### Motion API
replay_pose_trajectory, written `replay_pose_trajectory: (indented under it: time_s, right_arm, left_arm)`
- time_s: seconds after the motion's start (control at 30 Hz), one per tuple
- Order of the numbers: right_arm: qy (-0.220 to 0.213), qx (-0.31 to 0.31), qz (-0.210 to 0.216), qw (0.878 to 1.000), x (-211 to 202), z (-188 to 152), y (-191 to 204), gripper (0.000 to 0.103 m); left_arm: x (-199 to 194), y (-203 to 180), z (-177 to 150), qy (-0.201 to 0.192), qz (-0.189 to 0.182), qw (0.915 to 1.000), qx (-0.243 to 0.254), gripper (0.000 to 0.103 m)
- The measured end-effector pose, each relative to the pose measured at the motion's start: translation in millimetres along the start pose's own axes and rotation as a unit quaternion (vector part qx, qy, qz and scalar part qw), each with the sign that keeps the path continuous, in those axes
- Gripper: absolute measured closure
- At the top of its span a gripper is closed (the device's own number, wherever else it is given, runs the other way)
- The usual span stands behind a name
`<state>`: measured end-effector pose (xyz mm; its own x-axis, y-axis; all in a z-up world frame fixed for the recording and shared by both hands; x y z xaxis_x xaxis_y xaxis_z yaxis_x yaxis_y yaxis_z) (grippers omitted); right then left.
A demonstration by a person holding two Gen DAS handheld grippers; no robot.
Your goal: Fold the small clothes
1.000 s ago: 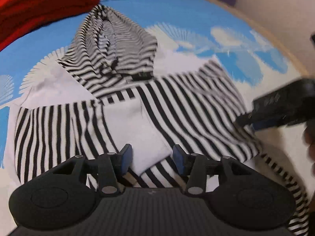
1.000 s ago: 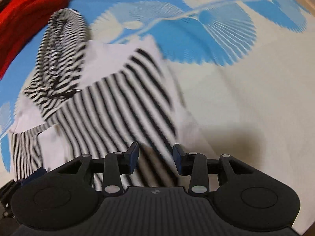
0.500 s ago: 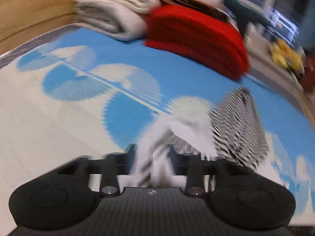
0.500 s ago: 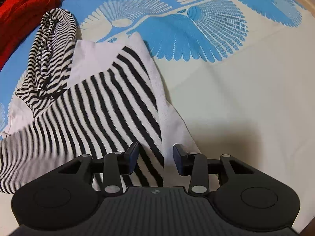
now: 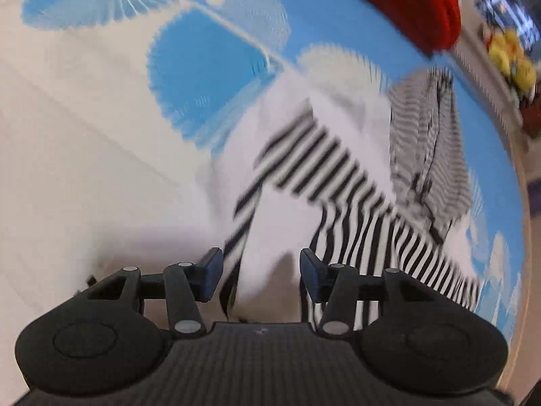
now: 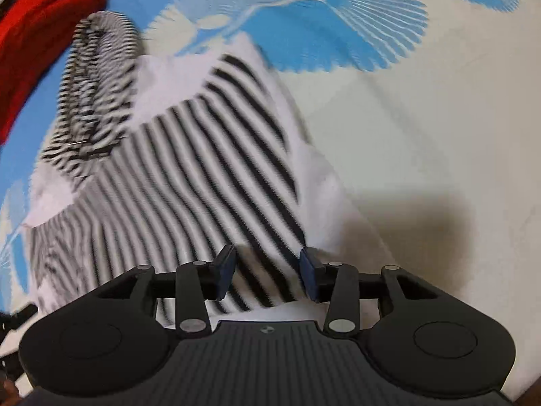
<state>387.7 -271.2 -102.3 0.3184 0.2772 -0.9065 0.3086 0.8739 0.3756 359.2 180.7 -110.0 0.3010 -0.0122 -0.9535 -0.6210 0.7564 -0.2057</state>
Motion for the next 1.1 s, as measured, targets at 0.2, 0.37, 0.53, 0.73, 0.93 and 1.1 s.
replay_pose_trajectory:
  time_s: [0.2,0.37,0.53,0.73,0.93,1.1]
  right_arm:
    - [-0.053,0.035,-0.090,0.994,-6,14,-28,0.065]
    - [-0.086,0.093,-0.084,0.988,-23,21,-44,0.065]
    - [-0.104,0.007,-0.006,0.994,-33,16,1,0.060]
    - [-0.008,0.014,0.019,1.000,0,0,14,0.059]
    - [-0.037,0.002,-0.001,0.999,-10,5,14,0.067]
    - [-0.019,-0.060,-0.012,0.998,-6,6,22,0.057]
  left_arm:
    - [-8,-26,-7,-0.037,-0.016,0.9948,0.094,0.100]
    - [-35,-28,-1,-0.118,0.042,0.9867,0.104,0.100]
    - [-29,-9,3,-0.088,0.068,0.9922,0.057,0.086]
    - [-45,-28,2,-0.145,0.041,0.9823,0.112,0.071]
    - [15,-33,-14,-0.002,0.029,0.9899,0.139,0.070]
    - [-8,-49,-15,-0.059,0.029,0.9844,0.163,0.059]
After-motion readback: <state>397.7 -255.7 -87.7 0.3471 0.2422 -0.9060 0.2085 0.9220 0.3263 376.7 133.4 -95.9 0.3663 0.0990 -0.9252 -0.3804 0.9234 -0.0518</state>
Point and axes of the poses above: each gripper's, at about its wrist camera, not at the fingertips, and x roughly the way its jaws point, y to its left, z to its top, the point moved 1 cm from there along x, roughly the way its jaws point, and after that the axes turned 8 degrees about z, right-handed, at the moved point
